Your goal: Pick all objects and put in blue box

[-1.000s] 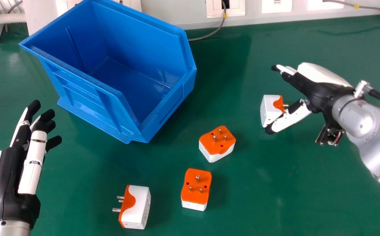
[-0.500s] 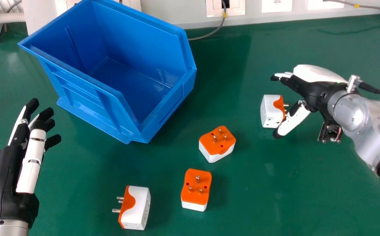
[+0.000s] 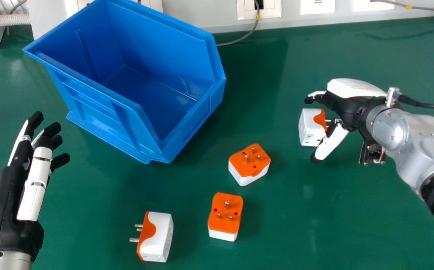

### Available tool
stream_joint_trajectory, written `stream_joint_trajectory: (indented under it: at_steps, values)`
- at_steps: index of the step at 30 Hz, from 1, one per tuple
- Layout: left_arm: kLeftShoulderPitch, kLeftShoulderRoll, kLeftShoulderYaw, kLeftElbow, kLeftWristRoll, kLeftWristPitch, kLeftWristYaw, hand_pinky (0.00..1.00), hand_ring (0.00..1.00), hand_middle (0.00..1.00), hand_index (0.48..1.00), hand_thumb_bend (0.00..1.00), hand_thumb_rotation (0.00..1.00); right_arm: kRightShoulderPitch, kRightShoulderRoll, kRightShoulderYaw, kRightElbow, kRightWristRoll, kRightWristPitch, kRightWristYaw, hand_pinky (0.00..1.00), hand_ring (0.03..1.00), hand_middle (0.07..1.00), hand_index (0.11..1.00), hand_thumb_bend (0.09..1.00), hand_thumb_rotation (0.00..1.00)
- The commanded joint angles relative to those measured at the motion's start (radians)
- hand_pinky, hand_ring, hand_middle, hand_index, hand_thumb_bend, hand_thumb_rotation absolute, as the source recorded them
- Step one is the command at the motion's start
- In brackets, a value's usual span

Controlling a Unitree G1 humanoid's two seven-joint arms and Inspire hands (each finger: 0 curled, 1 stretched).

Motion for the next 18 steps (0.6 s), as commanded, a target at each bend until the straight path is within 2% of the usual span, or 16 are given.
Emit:
stream_joint_trajectory:
  at_steps: [1, 3, 10, 13, 16, 18]
  values:
    - [0.003, 0.007, 0.013, -0.021, -0.012, -0.004, -0.001, 0.82, 0.9, 0.9, 0.949, 0.28, 0.83, -0.052, -0.001, 0.004, 0.002, -0.01, 0.012, -0.016, 0.84, 0.933, 0.928, 0.874, 0.654, 0.13]
    - [0.003, 0.006, 0.013, -0.024, -0.011, -0.001, 0.001, 0.82, 0.9, 0.9, 0.95, 0.28, 0.82, -0.058, 0.005, 0.012, 0.01, -0.014, 0.023, -0.018, 0.83, 0.93, 0.925, 0.872, 0.647, 0.12]
    - [0.015, 0.003, 0.01, -0.062, -0.005, 0.019, 0.008, 0.82, 0.9, 0.9, 0.952, 0.27, 0.82, -0.069, 0.016, 0.024, 0.026, -0.01, 0.037, -0.022, 0.83, 0.928, 0.925, 0.87, 0.639, 0.11]
    - [0.014, 0.005, 0.013, -0.055, -0.006, 0.017, 0.006, 0.82, 0.9, 0.9, 0.952, 0.27, 0.81, -0.072, 0.018, 0.026, 0.033, -0.008, 0.038, -0.024, 0.83, 0.928, 0.925, 0.871, 0.638, 0.1]
    - [0.014, 0.004, 0.012, -0.059, -0.005, 0.021, 0.008, 0.82, 0.9, 0.9, 0.953, 0.27, 0.81, -0.076, 0.021, 0.024, 0.044, -0.005, 0.038, -0.032, 0.83, 0.924, 0.924, 0.871, 0.637, 0.1]
    - [0.011, 0.005, 0.014, -0.05, -0.008, 0.019, 0.006, 0.82, 0.9, 0.91, 0.954, 0.27, 0.81, -0.075, 0.019, 0.023, 0.043, -0.004, 0.039, -0.036, 0.8, 0.911, 0.922, 0.871, 0.636, 0.09]
